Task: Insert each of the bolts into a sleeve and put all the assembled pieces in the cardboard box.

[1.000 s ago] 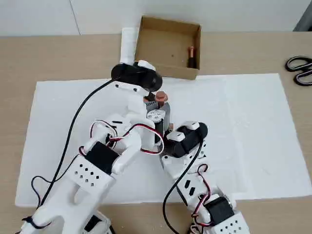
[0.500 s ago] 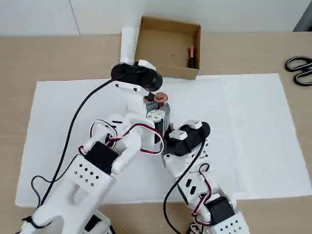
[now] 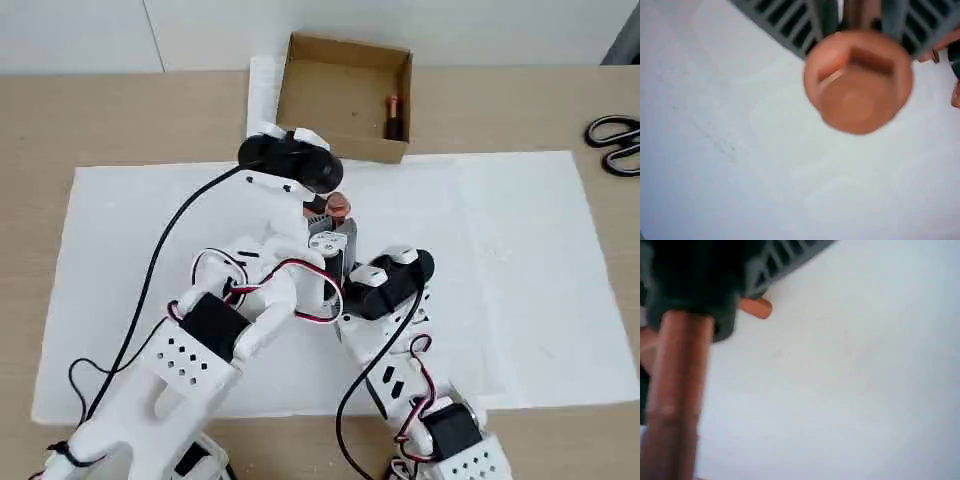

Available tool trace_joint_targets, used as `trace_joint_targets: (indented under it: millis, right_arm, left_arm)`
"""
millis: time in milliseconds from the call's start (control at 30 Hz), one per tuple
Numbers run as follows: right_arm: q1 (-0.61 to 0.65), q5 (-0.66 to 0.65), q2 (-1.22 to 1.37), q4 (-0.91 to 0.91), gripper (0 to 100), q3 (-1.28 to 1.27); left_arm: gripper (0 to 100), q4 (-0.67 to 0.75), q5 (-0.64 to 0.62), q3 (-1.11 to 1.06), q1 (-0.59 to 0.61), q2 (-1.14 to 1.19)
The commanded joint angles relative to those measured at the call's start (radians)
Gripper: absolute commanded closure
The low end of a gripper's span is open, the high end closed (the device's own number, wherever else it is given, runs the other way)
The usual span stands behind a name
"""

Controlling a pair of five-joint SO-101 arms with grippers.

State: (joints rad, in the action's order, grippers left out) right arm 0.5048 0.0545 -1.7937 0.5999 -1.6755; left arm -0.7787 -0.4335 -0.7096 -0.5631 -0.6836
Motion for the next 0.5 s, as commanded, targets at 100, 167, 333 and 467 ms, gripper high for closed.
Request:
trace_joint_targets:
  millis: [100, 167, 333, 467]
  right_arm:
    - [0.001, -0.005, -0.021, -0.028, 99.5, -0.009]
    - [0.002, -0.005, -0.021, -0.028, 99.5, -0.009]
    - [0.002, -0.005, -0.021, -0.028, 99.5, -0.009]
    - [0.002, -0.005, -0.021, -0.028, 99.5, -0.009]
  left_arm:
    - [99, -0.044, -0.009, 0.053, -0.006, -0.026]
    - [99, -0.058, -0.009, 0.053, -0.006, -0.025]
    - [99, -0.058, -0.008, 0.050, -0.006, -0.018]
    - [99, -0.058, -0.008, 0.048, -0.006, -0.018]
